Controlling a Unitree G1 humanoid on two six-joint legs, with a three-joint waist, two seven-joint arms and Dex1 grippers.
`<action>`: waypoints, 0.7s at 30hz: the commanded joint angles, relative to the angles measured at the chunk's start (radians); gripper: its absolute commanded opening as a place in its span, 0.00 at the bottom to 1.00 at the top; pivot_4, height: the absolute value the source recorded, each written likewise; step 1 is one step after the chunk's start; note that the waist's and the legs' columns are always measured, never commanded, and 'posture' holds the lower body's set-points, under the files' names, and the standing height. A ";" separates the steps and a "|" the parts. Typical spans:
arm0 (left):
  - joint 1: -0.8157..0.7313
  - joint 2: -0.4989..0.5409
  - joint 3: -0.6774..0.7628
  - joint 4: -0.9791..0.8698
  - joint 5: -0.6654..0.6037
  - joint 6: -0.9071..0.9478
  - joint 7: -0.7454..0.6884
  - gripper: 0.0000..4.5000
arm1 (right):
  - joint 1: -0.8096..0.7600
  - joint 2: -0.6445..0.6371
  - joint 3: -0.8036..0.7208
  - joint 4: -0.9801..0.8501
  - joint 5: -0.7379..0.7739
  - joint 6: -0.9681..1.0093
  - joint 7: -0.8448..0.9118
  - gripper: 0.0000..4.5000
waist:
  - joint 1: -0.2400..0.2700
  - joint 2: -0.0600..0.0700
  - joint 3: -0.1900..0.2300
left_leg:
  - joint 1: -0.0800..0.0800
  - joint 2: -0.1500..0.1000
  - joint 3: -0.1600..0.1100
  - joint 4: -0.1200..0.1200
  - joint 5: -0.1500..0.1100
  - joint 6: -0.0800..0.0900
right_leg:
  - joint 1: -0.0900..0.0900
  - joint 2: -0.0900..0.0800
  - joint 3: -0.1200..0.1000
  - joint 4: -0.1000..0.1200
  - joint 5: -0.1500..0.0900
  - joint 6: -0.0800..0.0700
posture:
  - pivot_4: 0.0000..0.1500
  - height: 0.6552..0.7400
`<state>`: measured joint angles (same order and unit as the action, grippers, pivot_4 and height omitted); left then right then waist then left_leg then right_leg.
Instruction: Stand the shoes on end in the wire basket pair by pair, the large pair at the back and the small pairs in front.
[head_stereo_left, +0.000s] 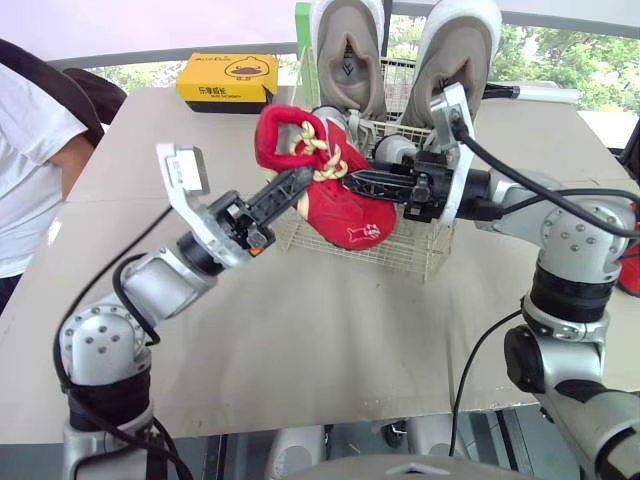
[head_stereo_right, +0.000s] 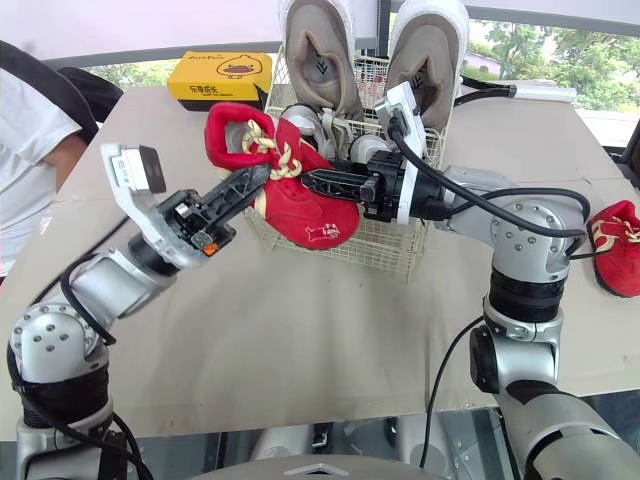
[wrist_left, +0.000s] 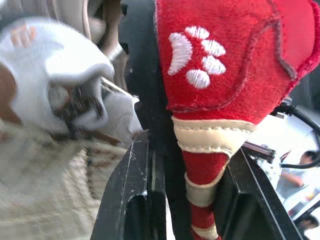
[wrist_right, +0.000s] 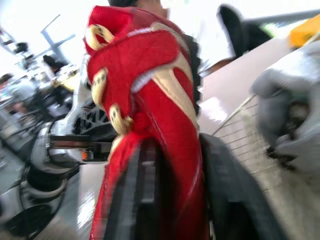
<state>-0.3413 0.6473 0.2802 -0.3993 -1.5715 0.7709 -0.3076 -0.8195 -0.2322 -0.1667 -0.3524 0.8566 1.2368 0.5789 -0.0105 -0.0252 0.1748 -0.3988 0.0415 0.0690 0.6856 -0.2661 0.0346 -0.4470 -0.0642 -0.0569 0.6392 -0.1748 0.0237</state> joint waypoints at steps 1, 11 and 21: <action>-0.109 0.143 -0.008 0.054 0.228 -0.047 -0.289 0.17 | 0.094 -0.053 0.019 -0.182 -0.034 -0.154 0.013 0.64 | 0.004 0.000 0.000 | 0.000 0.000 0.000 -0.001 0.000 0.000 | 0.000 0.000 0.000 -0.001 0.000 0.000 | 1.00 1.00; -0.505 0.222 -0.217 0.550 0.818 -0.469 -0.916 0.17 | 0.572 -0.227 -0.037 -0.475 -0.183 -0.576 0.116 0.99 | 0.017 0.000 0.000 | -0.002 0.000 0.002 -0.006 0.000 0.000 | 0.001 0.001 0.000 -0.012 -0.002 0.004 | 1.00 1.00; -0.575 0.040 -0.291 0.873 1.054 -0.799 -1.169 0.17 | 0.813 -0.347 -0.155 -0.565 -0.100 -0.611 0.081 0.99 | 0.030 0.000 0.000 | -0.002 0.001 0.003 -0.004 -0.001 0.001 | 0.001 0.001 0.001 -0.012 -0.005 0.000 | 1.00 1.00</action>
<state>-0.9215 0.7015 -0.0059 0.4304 -0.5615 0.0153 -1.4630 -0.0121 -0.5685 -0.2906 -0.8695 0.7370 0.6498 0.6735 0.0193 -0.0253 0.1744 -0.4006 0.0425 0.0710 0.6822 -0.2671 0.0364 -0.4446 -0.0632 -0.0562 0.6271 -0.1794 0.0240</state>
